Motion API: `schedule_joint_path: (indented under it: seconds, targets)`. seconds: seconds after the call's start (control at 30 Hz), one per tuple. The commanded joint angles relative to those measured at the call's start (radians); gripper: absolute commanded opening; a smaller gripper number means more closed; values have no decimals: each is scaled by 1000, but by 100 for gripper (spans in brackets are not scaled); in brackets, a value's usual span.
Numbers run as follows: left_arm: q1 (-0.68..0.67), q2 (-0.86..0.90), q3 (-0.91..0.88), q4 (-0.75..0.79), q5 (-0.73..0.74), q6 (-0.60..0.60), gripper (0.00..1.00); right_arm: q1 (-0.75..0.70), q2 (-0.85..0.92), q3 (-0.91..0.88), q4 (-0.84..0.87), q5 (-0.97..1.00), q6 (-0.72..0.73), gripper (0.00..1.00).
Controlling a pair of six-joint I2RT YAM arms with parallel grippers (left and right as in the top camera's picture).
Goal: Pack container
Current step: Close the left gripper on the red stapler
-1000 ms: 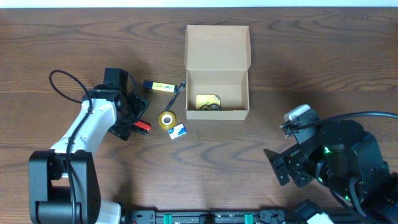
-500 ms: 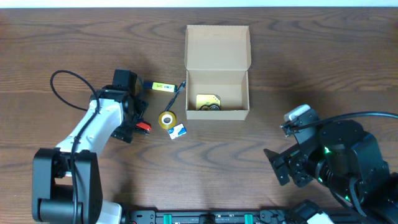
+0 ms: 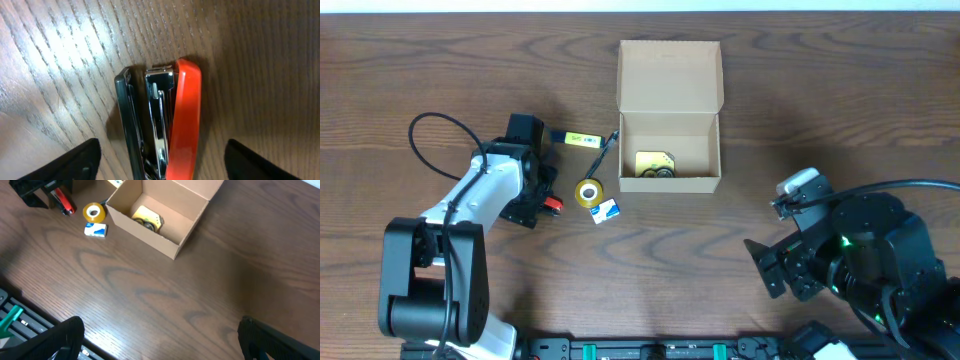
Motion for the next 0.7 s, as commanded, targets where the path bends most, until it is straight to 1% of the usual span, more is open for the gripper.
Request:
schedule_joint_path:
  seconds: [0.0, 0.27, 0.5, 0.67]
  targets:
    - [-3, 25, -8, 0, -3, -2, 75, -16, -2, -1, 1, 0, 14, 99]
    - [-2, 50, -8, 5, 0, -2, 74, -16, -2, -1, 1, 0, 14, 99]
    - [-2, 86, -8, 26, 44, -1, 68, -16, -2, -1, 1, 0, 14, 99]
    - [-2, 86, -8, 26, 45, -2, 55, -16, -2, -1, 1, 0, 14, 99]
